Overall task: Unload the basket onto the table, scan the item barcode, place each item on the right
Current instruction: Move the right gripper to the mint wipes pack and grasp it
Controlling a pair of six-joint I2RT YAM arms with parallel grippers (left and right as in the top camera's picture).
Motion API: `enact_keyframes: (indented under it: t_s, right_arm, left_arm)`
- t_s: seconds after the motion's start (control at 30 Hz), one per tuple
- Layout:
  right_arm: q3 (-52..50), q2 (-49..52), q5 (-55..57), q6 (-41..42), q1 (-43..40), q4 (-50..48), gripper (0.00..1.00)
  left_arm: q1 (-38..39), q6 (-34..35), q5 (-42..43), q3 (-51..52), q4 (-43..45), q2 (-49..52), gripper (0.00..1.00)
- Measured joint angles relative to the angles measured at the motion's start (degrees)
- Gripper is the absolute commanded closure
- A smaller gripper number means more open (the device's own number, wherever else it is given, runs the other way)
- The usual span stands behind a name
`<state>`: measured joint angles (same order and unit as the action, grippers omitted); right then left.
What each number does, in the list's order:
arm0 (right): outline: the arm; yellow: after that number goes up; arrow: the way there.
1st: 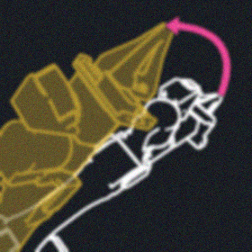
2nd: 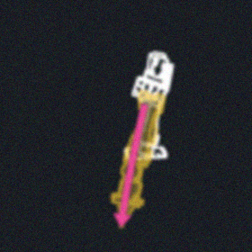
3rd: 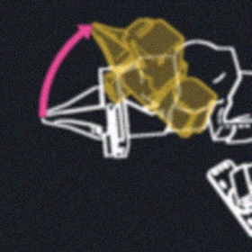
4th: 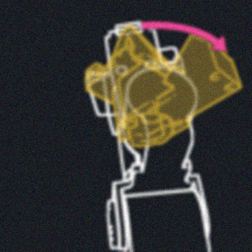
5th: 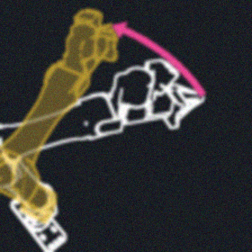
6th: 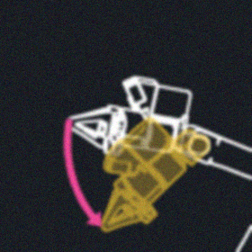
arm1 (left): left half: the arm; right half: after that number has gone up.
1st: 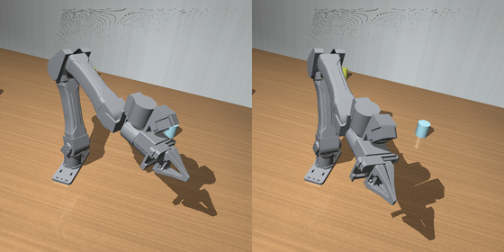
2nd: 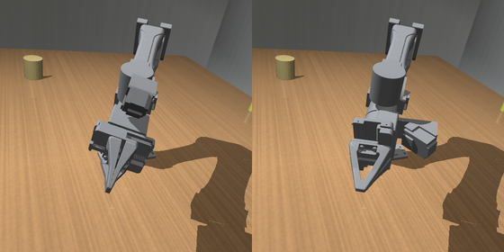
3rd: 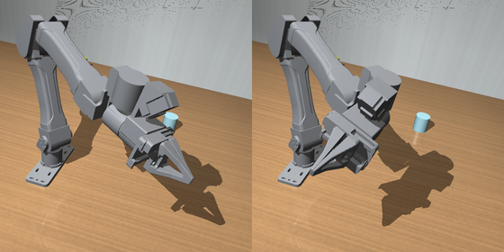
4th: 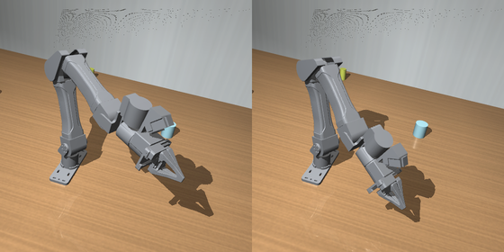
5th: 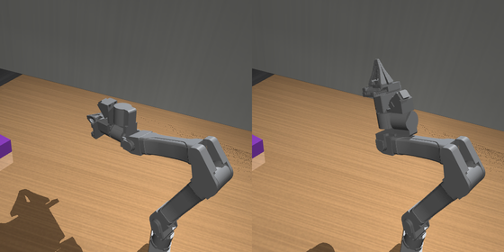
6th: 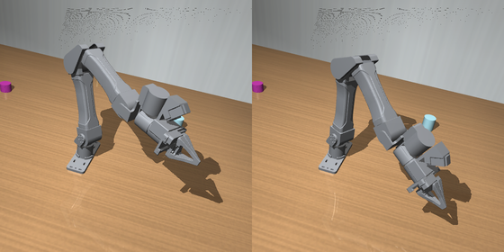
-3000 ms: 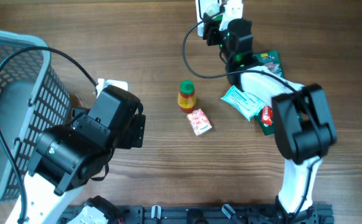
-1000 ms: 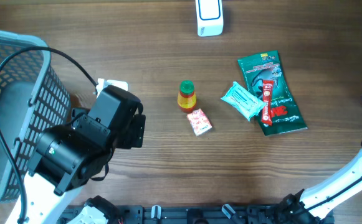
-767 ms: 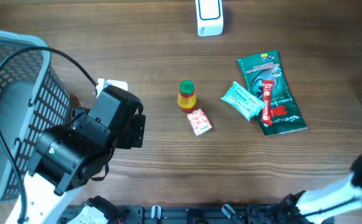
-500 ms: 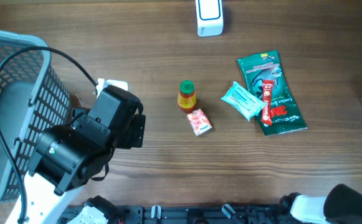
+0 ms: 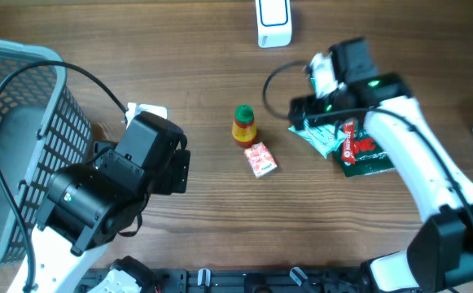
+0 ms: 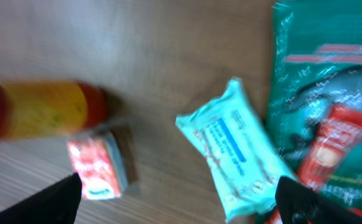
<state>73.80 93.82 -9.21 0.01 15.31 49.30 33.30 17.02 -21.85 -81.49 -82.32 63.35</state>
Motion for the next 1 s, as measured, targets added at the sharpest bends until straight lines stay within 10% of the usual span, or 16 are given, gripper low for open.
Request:
enact_keyframes:
  t_s: [0.6,0.87,1.0]
  right_arm:
    - [-19.98,2.10,22.36,-5.33,6.56,-23.80,0.20]
    - [-19.08,8.76,28.35,-5.09,6.69,-24.33,0.80]
    - [-17.92,9.14,31.26,-1.20,6.88,-23.41,0.92]
  left_arm:
    - [0.00,0.00,0.00,0.00,0.00,0.00,0.00]
    - [0.00,0.00,0.00,0.00,0.02,0.00,0.00]
    - [0.00,0.00,0.00,0.00,0.02,0.00,0.00]
